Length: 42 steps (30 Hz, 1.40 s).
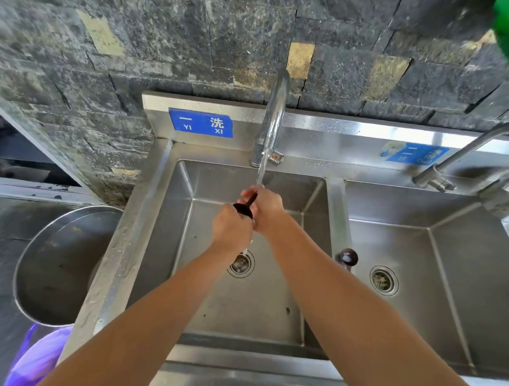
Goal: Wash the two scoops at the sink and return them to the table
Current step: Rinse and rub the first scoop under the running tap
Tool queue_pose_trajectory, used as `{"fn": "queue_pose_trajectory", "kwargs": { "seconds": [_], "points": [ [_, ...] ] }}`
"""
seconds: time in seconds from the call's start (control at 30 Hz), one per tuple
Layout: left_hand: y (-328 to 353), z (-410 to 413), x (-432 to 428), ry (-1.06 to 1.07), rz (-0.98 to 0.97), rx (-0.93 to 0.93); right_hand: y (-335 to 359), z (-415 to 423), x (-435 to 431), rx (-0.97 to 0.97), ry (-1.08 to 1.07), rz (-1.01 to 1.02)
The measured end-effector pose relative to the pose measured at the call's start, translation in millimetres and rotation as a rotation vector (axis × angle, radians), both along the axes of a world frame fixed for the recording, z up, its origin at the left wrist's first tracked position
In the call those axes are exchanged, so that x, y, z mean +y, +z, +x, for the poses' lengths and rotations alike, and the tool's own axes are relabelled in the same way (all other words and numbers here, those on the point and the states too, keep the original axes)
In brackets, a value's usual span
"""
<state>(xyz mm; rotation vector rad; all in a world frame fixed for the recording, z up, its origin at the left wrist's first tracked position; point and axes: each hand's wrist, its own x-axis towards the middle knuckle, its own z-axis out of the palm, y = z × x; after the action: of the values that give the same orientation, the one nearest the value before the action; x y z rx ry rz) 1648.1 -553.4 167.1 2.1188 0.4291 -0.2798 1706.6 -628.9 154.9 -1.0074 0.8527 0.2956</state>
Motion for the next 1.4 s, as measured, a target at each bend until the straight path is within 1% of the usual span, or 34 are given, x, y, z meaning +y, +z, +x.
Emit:
{"fn": "queue_pose_trajectory", "kwargs": {
  "seconds": [0.1, 0.17, 0.23, 0.33, 0.4, 0.47, 0.6, 0.67, 0.77, 0.8, 0.87, 0.9, 0.97, 1.03, 1.1, 1.13, 1.23, 1.27, 1.33, 1.4],
  "points": [
    [6, 0, 5, 0.043, -0.02, -0.005, -8, -16, 22, -0.008, 0.15, 0.001],
    [8, -5, 9, 0.03, 0.004, -0.012, -11, -15, 18, -0.001, 0.11, 0.0],
    [9, -14, 10, -0.006, 0.069, -0.016, -12, -5, 0, 0.008, 0.044, -0.022],
    [10, -20, 9, -0.024, 0.101, -0.007, -11, 6, -8, 0.039, -0.026, 0.023],
    [11, -18, 11, 0.03, 0.08, 0.017, -13, 0, 14, 0.006, 0.076, 0.02],
    [13, -19, 17, 0.061, 0.086, 0.044, -11, -13, 26, -0.004, 0.135, 0.079],
    [14, -31, 21, -0.001, 0.139, 0.049, -11, -1, -1, 0.065, -0.019, 0.199],
    [11, -36, 18, 0.006, 0.139, 0.07, -13, -4, 6, 0.077, -0.052, 0.24],
    [5, -42, 21, 0.062, 0.133, 0.09, -19, -21, 28, 0.054, 0.056, 0.301],
    [3, -44, 24, 0.069, 0.14, 0.098, -21, -20, 24, 0.046, 0.048, 0.321],
    [1, -49, 26, 0.057, 0.16, 0.1, -25, -7, 7, 0.077, -0.032, 0.354],
    [3, -50, 24, 0.041, 0.165, 0.095, -26, -2, 0, 0.095, -0.054, 0.344],
    [3, -50, 17, 0.025, 0.145, 0.077, -26, -3, 3, 0.103, -0.068, 0.36],
    [3, -49, 14, 0.054, 0.136, 0.084, -29, -14, 23, 0.073, 0.001, 0.415],
    [2, -51, 19, 0.089, 0.137, 0.104, -30, -21, 26, 0.048, 0.075, 0.393],
    [0, -53, 22, 0.092, 0.14, 0.108, -30, -18, 19, 0.051, 0.064, 0.375],
    [2, -59, 21, 0.037, 0.175, 0.103, -37, 4, -15, 0.113, -0.097, 0.345],
    [1, -59, 18, 0.029, 0.17, 0.096, -39, 8, -18, 0.126, -0.118, 0.349],
    [-2, -58, 13, 0.051, 0.156, 0.089, -38, 5, -5, 0.111, -0.108, 0.439],
    [-2, -55, 17, 0.096, 0.147, 0.1, -38, -5, 17, 0.075, -0.011, 0.514]
  ]
}}
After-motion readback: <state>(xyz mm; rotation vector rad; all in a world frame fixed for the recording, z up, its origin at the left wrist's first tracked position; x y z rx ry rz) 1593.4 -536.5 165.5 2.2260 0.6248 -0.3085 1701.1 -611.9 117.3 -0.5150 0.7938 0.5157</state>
